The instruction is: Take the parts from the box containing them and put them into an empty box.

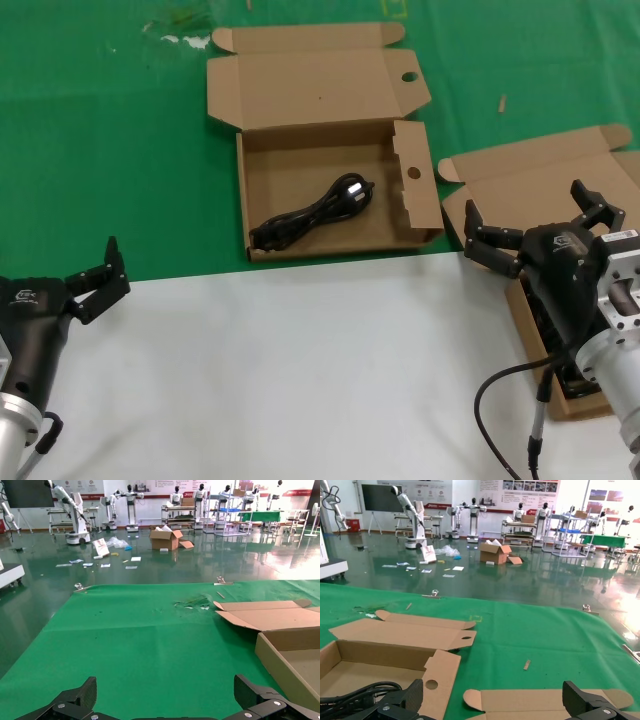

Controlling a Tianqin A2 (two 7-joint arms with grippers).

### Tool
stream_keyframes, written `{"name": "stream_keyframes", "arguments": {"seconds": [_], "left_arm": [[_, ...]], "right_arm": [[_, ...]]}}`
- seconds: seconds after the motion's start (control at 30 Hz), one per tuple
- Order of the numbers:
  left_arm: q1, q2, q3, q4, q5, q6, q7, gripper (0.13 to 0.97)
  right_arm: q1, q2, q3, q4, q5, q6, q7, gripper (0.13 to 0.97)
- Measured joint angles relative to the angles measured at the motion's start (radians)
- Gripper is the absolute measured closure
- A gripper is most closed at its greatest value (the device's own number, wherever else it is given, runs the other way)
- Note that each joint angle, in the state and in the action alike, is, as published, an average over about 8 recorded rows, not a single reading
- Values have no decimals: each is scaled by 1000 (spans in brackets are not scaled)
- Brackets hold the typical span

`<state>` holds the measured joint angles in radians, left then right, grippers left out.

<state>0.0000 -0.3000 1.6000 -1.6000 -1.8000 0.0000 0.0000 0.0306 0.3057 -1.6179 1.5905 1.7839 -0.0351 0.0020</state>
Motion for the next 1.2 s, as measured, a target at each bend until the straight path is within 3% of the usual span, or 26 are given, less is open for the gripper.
{"name": "stream_keyframes", "arguments": {"seconds": [1.2], "left_arm": [[0, 0, 0, 0, 0, 0, 0, 132]], "right_arm": [[0, 0, 0, 0, 0, 0, 0, 129]]}}
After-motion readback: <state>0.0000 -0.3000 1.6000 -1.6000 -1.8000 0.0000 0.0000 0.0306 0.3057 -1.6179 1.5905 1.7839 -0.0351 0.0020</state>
